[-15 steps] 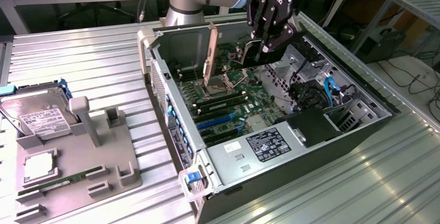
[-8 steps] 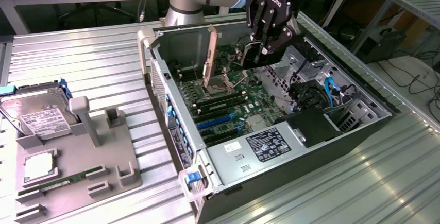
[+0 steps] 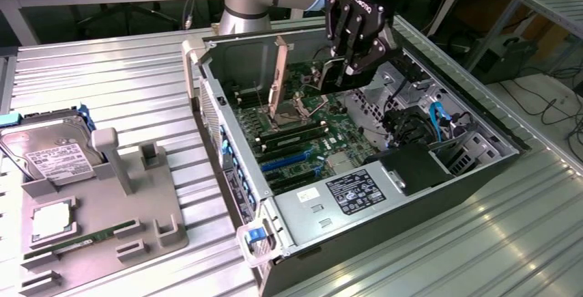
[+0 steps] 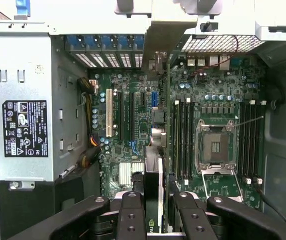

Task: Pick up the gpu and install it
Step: 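Insert the gpu into the slot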

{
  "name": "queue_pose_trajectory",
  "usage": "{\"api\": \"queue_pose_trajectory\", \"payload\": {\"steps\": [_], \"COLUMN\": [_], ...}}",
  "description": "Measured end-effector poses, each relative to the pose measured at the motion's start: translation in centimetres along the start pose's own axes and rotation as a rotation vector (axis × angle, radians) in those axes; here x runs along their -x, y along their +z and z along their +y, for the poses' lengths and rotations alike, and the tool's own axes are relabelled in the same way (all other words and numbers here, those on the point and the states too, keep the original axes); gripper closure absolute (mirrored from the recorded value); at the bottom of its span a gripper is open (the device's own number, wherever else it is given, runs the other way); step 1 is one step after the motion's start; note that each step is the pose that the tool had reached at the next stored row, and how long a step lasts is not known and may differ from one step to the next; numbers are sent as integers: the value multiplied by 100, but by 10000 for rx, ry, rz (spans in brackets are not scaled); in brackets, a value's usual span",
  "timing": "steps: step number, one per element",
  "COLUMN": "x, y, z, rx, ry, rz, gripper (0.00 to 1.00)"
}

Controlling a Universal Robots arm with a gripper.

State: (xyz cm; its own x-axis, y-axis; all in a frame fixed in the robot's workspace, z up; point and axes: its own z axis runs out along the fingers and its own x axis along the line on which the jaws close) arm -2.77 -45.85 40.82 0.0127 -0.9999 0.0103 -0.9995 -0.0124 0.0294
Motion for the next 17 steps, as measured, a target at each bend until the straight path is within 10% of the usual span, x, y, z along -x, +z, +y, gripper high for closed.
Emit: {"api": "queue_pose_trajectory", "payload": {"steps": [17], "x": [1], "y": [62], "z": [-2], "rx": [0], "ry": [-15], "rz": [1], "gripper": [73]}}
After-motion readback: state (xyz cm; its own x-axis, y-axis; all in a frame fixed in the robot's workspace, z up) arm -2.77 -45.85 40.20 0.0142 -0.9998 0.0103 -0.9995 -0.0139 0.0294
